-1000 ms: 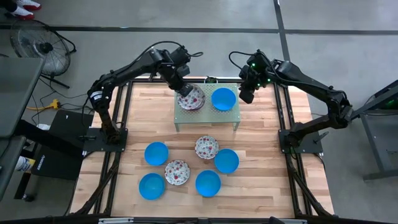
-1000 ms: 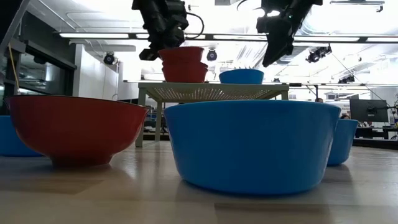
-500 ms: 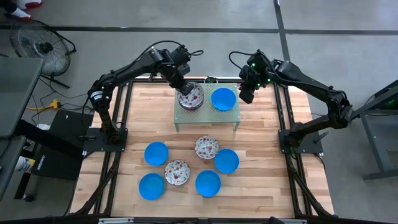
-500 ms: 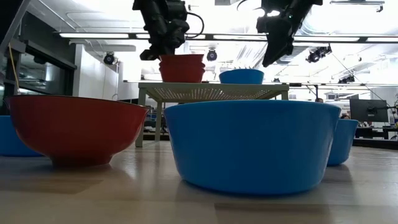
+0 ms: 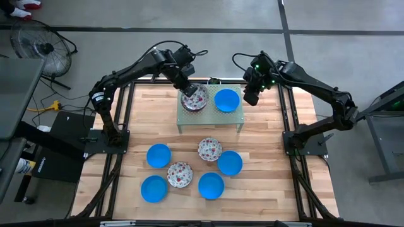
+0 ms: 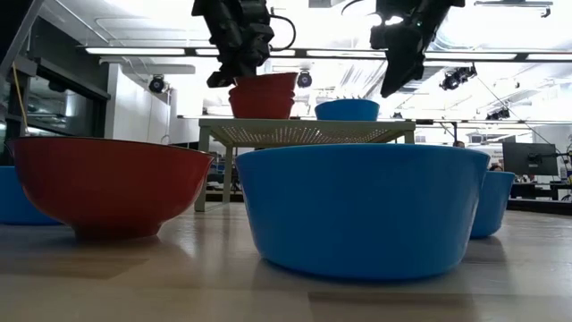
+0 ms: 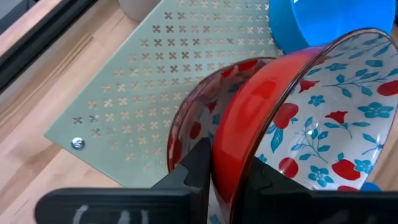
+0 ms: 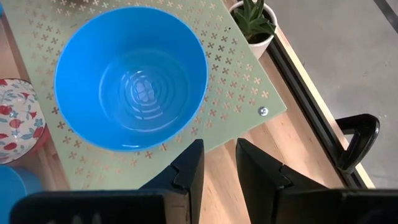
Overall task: Pick & Place Mini bowls
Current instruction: Stack the patterned red bowl on the patterned red bowl on the shelf
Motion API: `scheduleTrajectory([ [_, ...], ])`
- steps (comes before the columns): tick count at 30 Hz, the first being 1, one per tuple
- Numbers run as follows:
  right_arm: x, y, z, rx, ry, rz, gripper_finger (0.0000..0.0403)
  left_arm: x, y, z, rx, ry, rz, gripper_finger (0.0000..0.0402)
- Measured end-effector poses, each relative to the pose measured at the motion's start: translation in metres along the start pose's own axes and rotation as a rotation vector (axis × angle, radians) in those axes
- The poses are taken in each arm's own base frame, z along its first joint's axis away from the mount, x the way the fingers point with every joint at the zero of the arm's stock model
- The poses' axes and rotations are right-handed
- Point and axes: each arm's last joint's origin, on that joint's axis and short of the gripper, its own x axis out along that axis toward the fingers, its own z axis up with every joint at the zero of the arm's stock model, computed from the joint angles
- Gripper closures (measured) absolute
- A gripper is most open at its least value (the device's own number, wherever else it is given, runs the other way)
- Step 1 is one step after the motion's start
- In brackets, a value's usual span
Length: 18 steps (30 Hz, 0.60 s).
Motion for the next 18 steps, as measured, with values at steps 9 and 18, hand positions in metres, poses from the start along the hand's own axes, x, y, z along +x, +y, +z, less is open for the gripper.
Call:
scheduleTrajectory([
  [9, -0.0001, 0.0001, -0.0003, 0.001, 0.004, 0.001, 0.032, 0.0, 0.0005, -0.0001, -0.017, -0.001, 0.015, 0.0295],
  [18, 0.0, 0.0001, -0.0011, 0.0, 0.011, 0.002, 0.032, 0.0, 0.0005, -0.0005, -0.028, 0.003, 0.013, 0.0262],
])
